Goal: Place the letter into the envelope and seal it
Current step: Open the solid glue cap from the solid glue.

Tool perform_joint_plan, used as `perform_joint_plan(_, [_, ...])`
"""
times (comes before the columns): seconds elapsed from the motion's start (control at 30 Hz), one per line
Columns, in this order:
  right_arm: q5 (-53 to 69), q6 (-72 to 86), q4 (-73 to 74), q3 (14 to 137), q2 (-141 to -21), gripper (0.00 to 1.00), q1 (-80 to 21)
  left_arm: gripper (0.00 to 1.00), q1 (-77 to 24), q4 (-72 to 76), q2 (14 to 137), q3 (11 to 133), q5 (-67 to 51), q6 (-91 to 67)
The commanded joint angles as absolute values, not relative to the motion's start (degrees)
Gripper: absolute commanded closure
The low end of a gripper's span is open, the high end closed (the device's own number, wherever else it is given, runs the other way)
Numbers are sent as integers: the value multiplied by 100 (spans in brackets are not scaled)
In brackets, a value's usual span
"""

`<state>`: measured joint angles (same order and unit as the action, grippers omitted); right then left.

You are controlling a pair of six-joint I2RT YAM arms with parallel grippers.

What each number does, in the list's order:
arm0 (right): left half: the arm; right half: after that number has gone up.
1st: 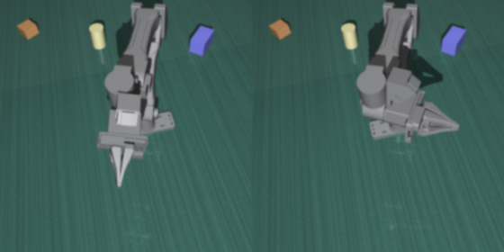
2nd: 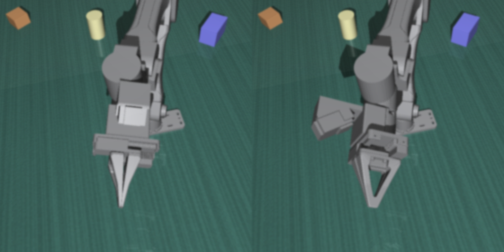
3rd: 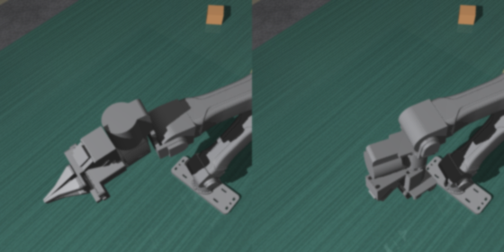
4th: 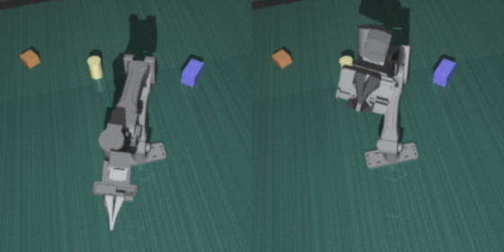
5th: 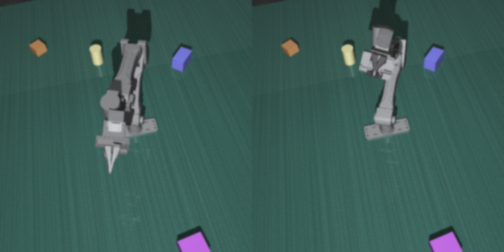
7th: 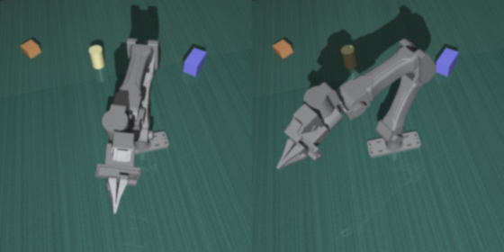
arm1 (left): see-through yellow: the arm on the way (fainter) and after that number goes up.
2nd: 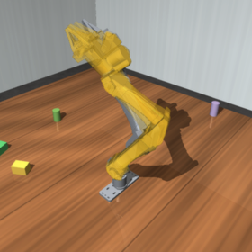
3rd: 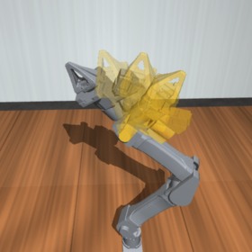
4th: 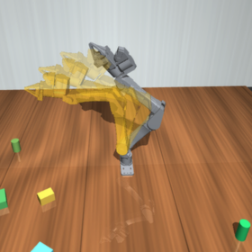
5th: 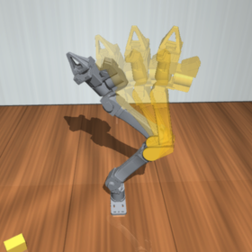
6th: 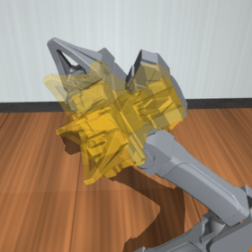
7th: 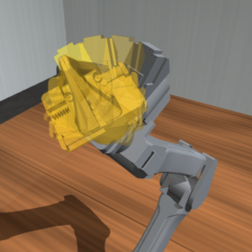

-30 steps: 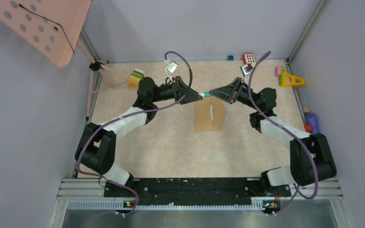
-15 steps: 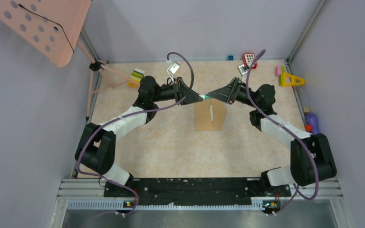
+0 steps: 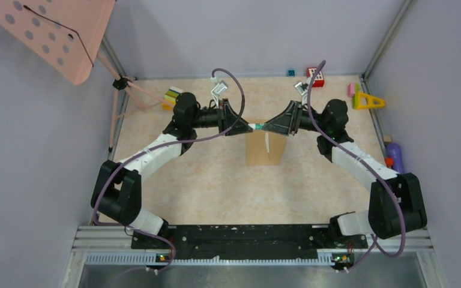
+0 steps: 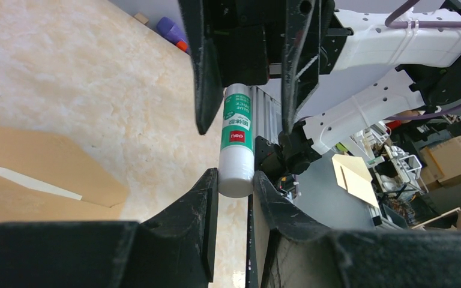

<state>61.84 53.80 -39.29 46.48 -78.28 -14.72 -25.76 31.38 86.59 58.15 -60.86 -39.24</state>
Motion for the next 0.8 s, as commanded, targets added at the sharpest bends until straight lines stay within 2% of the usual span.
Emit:
perform_joint_plan(0.0, [6386,5095,-4108,4556,-7408,46,-1433,89,-2535,3284,8434,5974,-6141,-3805])
perform_joint_plan(0.17, [6315,5116,-4184,4502,-7359,59,-1434,89,-2539,3329,8412,5910,-6134,-3832])
perform_joint_plan(0.4, [6269,5256,-4394,4486,-7515,61,-1439,90,-2546,3424,8420,5881,-6165,-3928])
perform_joint_plan(0.43, [6268,5266,-4415,4499,-7541,64,-1438,90,-2548,3454,8428,5880,-6165,-3943])
perform_joint_plan(0.57, [6218,5310,-4464,4485,-7576,89,-1440,90,-2555,3506,8437,5872,-6174,-3990])
perform_joint_plan(0.63, [6198,5316,-4475,4476,-7578,98,-1436,90,-2553,3515,8432,5869,-6187,-3990])
perform_joint_plan(0.77, [6221,5296,-4499,4460,-7566,100,-1436,90,-2557,3532,8406,5867,-6183,-3990])
